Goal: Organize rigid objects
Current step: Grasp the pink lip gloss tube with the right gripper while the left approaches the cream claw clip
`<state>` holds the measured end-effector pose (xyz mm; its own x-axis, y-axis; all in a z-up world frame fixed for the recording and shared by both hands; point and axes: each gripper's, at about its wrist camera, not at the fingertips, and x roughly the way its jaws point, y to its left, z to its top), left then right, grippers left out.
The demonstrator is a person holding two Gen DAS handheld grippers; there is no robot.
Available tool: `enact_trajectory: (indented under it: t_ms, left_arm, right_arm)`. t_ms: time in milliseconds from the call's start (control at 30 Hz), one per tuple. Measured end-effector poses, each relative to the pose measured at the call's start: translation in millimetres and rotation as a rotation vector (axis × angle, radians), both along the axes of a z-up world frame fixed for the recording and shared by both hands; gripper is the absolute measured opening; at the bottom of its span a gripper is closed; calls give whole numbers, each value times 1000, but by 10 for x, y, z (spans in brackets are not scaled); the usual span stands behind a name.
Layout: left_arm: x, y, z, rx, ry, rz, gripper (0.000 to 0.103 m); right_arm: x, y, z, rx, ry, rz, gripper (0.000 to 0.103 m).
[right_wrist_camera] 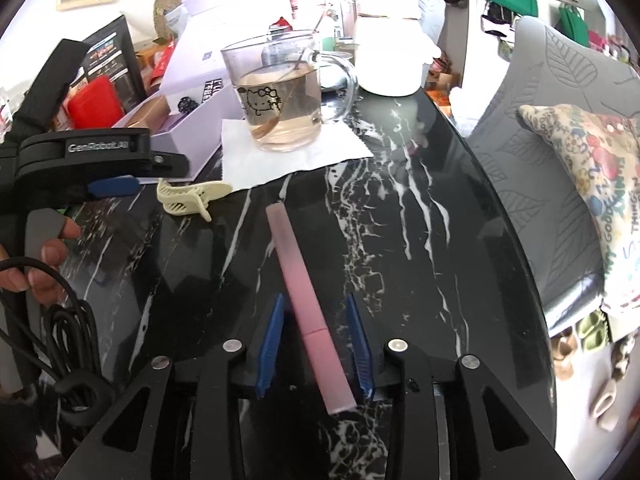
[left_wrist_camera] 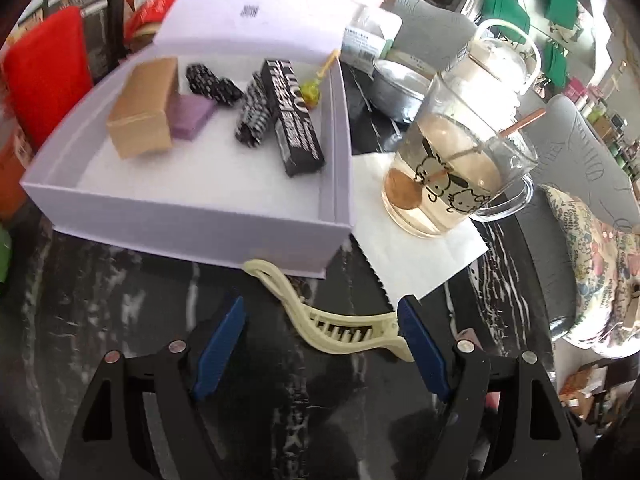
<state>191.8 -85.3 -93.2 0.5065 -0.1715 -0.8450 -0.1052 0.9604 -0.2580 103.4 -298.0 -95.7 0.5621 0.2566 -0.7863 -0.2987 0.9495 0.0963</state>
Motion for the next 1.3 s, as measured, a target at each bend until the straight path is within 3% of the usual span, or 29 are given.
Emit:
enact_trajectory:
  t_ms: [133, 667, 800, 833, 933, 1300]
  left_arm:
    - [55, -71, -76, -12, 21, -18, 78]
    - [-153, -120, -90, 108, 8, -116, 78]
    - [-325, -114, -93, 163, 2, -173, 73]
    - [-344, -99, -95, 158, 0, -179, 73]
    - [-409, -23, -64, 138, -17, -186, 59]
    - [-631, 194, -32, 96, -28, -241, 43]
  right_arm:
    - [3, 2, -3, 6, -6, 4, 39]
    - [-5, -25, 0, 43, 1, 6, 39]
    - [-16, -2, -8, 74, 6, 21, 30]
    - [-17, 9, -10, 70, 6, 21, 30]
    - [-29, 47, -12, 59, 6, 22, 26]
    - [-147, 242, -23, 42, 3, 56, 15]
